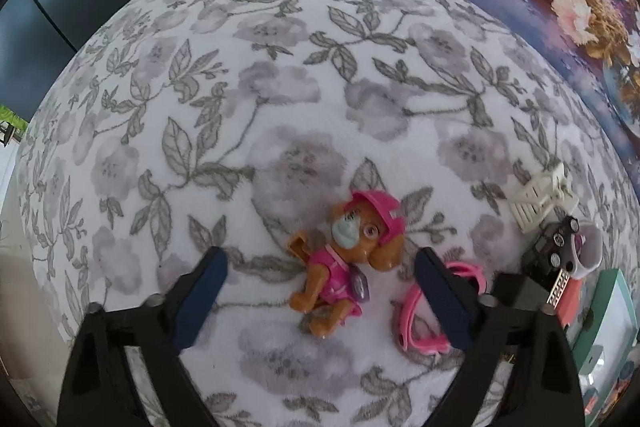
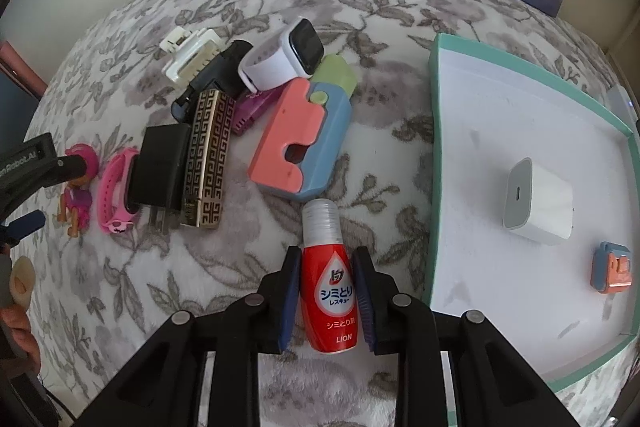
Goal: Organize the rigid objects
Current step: 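Grasp the pink dog figure with the left gripper while the right gripper holds the bottle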
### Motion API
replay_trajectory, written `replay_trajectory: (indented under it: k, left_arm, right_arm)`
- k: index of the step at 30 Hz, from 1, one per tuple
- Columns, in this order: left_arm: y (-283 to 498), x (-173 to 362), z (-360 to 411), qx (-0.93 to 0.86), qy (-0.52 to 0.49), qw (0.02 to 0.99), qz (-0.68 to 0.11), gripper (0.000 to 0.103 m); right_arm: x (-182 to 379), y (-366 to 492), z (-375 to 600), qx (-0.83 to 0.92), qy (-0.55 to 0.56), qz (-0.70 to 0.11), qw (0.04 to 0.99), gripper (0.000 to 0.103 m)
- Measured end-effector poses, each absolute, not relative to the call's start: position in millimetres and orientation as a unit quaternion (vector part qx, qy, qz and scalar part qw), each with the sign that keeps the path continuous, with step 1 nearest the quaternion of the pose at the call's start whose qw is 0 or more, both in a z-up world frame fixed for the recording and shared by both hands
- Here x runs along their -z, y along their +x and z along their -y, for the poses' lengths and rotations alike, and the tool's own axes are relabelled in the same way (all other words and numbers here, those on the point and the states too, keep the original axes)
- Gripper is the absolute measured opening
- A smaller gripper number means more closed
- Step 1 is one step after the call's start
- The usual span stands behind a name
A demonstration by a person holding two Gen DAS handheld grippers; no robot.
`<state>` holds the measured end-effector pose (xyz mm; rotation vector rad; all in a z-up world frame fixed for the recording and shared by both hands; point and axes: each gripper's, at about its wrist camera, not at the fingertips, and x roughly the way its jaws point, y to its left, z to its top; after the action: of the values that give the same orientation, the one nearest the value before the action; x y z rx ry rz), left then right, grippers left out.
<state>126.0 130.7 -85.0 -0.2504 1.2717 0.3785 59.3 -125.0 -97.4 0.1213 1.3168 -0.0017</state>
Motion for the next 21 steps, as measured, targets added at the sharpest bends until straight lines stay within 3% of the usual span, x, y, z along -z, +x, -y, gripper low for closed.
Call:
replay_trajectory:
  k: [7, 21]
  left_arm:
    - [130.2, 92.2, -126.8, -0.162, -0.109, 0.777, -0.598, 0.048]
    - [120.8, 45.1, -114.3, -0.135, -0.116, 0.815, -0.552, 0.048]
  right_arm:
    - [98.2, 59.5, 124.6, 0.001, 0.06, -0.611, 0.789, 0.028]
    - [87.2, 56.9, 132.8, -0.015, 0.109, -0.608, 0.786, 0.028]
